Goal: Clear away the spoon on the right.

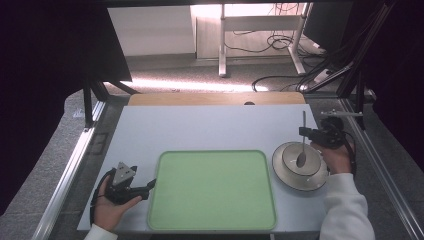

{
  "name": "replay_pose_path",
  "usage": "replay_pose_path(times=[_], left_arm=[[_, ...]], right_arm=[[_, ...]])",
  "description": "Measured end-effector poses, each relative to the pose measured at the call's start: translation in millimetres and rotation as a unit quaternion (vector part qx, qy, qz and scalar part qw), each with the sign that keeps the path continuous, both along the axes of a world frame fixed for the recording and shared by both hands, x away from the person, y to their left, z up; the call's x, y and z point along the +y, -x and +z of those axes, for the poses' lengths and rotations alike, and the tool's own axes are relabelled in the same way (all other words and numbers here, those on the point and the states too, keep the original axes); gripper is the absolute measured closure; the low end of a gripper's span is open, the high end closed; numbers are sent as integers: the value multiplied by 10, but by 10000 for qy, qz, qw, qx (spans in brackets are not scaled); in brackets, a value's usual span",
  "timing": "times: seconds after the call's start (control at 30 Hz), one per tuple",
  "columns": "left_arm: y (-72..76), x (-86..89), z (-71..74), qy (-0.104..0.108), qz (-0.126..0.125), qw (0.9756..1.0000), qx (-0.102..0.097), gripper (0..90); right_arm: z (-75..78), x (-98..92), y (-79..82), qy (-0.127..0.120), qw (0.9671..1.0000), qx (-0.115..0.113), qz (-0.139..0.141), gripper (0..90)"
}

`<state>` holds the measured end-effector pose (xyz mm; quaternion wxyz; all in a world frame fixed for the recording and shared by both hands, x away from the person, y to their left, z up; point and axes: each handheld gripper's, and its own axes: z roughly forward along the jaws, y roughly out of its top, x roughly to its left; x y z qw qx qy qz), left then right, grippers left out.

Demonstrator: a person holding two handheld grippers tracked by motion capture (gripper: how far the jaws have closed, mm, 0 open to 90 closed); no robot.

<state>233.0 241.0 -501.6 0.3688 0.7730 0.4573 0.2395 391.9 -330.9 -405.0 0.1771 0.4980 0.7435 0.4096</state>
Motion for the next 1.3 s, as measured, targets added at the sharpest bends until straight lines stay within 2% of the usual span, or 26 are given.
replay_pose_path(times=[0.1, 0.17, 0.27, 0.5, 1.1, 1.3], left_arm=[[3, 0, 5, 2, 5, 10000, -12, 192], [4, 1, 6, 5, 8, 10000, -15, 192], [3, 4, 7, 3, 14, 10000, -17, 192], [3, 9, 9, 10, 28, 10000, -26, 192], [6, 20, 18, 15, 53, 10000, -42, 192], [9, 29, 27, 32, 63, 10000, -58, 193]], right_arm=[[107, 13, 64, -29, 9998, -185, 68, 891], [132, 24, 80, -45, 9998, -205, 71, 892], [237, 91, 148, -14, 9992, -356, 204, 892], [323, 209, 221, 4, 9982, -466, 377, 891], [412, 366, 308, -334, 9953, -467, 776, 891], [421, 426, 332, -363, 9943, -426, 907, 891]])
